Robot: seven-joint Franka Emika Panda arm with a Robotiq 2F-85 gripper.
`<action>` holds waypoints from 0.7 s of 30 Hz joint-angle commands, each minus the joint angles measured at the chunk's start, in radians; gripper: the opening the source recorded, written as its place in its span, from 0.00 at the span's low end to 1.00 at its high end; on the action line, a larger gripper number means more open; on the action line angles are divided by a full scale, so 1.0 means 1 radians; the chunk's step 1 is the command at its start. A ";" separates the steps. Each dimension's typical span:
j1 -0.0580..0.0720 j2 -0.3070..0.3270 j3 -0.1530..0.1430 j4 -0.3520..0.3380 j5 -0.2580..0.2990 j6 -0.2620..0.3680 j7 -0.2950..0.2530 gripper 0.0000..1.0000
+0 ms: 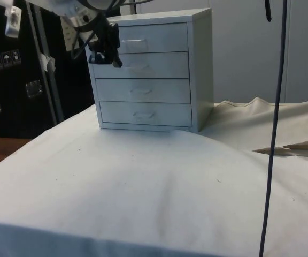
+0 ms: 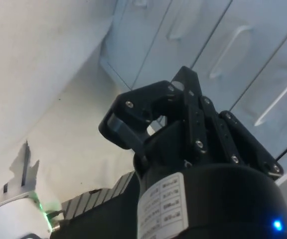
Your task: Open the drawer, then close it.
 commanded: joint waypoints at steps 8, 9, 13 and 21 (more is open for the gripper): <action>-0.004 -0.004 0.012 0.000 0.020 0.027 -0.037 0.00; -0.004 -0.004 0.013 0.000 0.021 0.028 -0.040 0.00; -0.004 -0.004 0.016 0.001 0.024 0.034 -0.049 0.00; -0.004 -0.003 0.022 0.003 0.032 0.051 -0.082 0.00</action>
